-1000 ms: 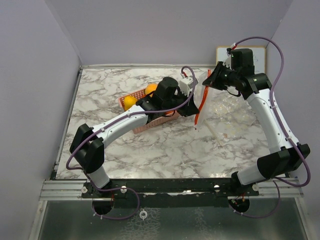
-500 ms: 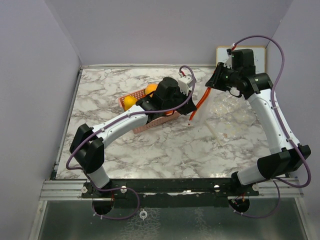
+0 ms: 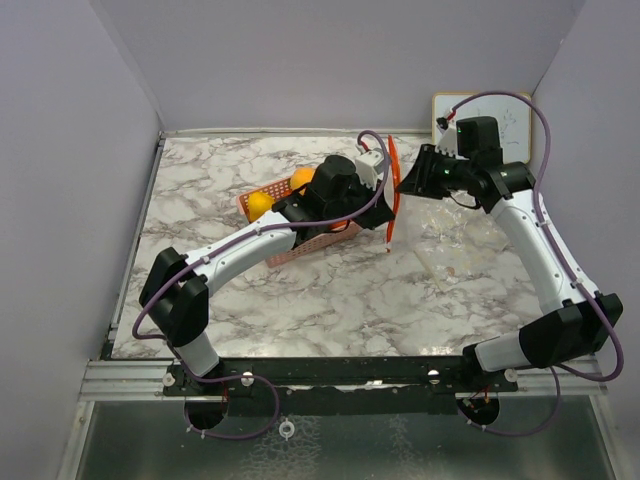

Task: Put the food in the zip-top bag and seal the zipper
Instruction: Open the zipper of the food storage bag, then move the bin to the center of the board.

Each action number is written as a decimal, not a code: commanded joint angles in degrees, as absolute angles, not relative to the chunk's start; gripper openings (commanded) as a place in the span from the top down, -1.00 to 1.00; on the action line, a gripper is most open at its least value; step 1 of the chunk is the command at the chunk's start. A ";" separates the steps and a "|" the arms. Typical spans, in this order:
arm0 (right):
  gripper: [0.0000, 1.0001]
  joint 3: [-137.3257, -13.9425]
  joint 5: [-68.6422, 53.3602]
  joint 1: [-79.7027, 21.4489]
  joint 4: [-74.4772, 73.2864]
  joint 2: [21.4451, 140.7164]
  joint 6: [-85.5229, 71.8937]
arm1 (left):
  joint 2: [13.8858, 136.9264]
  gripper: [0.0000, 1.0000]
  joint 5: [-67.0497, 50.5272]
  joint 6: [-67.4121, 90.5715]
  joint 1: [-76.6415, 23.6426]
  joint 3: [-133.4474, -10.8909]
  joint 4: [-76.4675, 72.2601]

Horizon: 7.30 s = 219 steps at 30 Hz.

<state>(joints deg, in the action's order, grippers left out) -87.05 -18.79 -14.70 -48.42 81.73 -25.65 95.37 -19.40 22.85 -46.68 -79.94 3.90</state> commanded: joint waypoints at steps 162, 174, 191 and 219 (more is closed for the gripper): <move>0.64 -121.80 5.99 -40.62 -54.35 105.24 -21.08 | 69.19 1.00 36.91 13.67 -36.16 -98.38 48.59; -0.98 -127.19 -8.73 -41.75 -40.99 108.85 -21.66 | 68.84 1.00 41.33 12.49 -34.63 -83.84 44.32; -0.79 -117.67 -8.97 -22.93 -41.54 113.68 -15.09 | 77.53 1.00 47.75 18.43 -28.57 -87.79 47.58; 0.15 -112.86 -4.81 -27.17 -39.91 129.86 -10.41 | 73.22 1.00 50.54 18.74 -28.34 -90.53 50.52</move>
<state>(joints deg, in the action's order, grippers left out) -110.83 -10.66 -26.15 -39.88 128.46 -10.98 75.00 48.23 18.04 -28.56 -89.45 49.50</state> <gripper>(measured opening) 0.559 0.011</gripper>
